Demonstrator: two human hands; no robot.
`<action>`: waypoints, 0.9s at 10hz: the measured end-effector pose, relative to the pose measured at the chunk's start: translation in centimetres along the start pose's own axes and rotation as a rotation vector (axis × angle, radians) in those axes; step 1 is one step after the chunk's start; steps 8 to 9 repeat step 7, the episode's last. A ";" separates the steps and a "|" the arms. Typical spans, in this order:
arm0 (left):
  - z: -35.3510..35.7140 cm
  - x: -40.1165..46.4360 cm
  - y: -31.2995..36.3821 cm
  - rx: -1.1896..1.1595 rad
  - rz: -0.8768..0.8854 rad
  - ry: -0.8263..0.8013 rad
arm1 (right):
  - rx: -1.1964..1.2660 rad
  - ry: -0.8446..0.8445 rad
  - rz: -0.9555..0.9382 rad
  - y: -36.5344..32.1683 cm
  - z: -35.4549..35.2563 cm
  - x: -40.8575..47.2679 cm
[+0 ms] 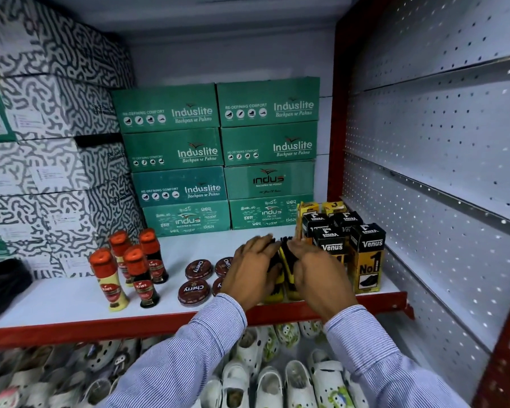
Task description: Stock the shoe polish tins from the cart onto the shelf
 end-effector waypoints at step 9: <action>-2.1 2.1 7.5 0.081 0.151 0.094 | -0.061 0.263 0.191 6.8 -4.8 0.0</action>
Point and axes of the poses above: each hand's wrist, its own x-axis towards the middle knuckle, its own z-axis out of the palm, y = z × x, the point moved 5 cm from there along x, towards the middle knuckle, and after that the axes turned 3 degrees about -z, right-handed, at the moved point
